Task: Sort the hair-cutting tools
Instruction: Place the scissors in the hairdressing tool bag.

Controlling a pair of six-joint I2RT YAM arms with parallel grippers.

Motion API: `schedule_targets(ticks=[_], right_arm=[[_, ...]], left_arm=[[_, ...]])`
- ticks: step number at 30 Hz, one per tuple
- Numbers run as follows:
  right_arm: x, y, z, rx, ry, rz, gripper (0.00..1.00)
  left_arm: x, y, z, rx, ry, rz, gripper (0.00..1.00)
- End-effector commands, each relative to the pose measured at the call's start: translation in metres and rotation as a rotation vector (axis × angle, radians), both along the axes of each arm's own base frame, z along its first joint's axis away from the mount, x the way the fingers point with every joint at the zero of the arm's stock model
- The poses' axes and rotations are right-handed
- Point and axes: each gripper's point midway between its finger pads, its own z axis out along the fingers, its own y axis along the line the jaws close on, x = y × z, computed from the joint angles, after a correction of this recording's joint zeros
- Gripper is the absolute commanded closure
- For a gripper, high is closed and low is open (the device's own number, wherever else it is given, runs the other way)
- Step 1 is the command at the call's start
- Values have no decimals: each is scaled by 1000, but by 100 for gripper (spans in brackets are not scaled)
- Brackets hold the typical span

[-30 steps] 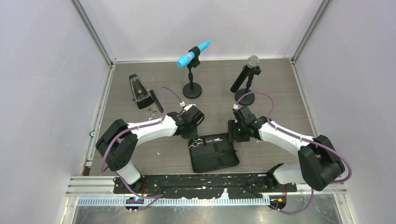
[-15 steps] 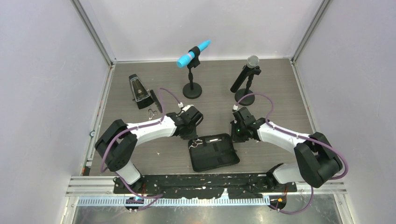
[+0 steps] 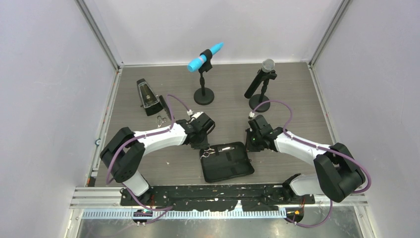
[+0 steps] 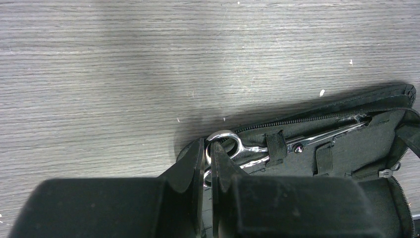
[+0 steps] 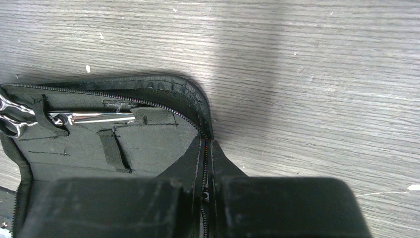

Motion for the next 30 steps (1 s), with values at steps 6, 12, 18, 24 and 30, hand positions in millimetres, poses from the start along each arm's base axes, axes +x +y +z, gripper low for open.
schedule_targets(ticks=[6, 12, 18, 24, 30], right_arm=[[-1, 2, -1, 21, -2, -27, 95], [-1, 8, 1, 46, -3, -22, 95], [-2, 13, 1, 67, 3, -24, 95], [-1, 17, 1, 88, 1, -32, 95], [2, 22, 1, 106, -4, -35, 95]], left_arm=[[4, -22, 21, -61, -26, -3, 100], [3, -33, 22, -85, -22, -10, 100], [5, -50, 25, -161, -22, -13, 100], [1, -62, 25, -200, -15, -34, 98], [1, -72, 29, -254, -29, -53, 87]])
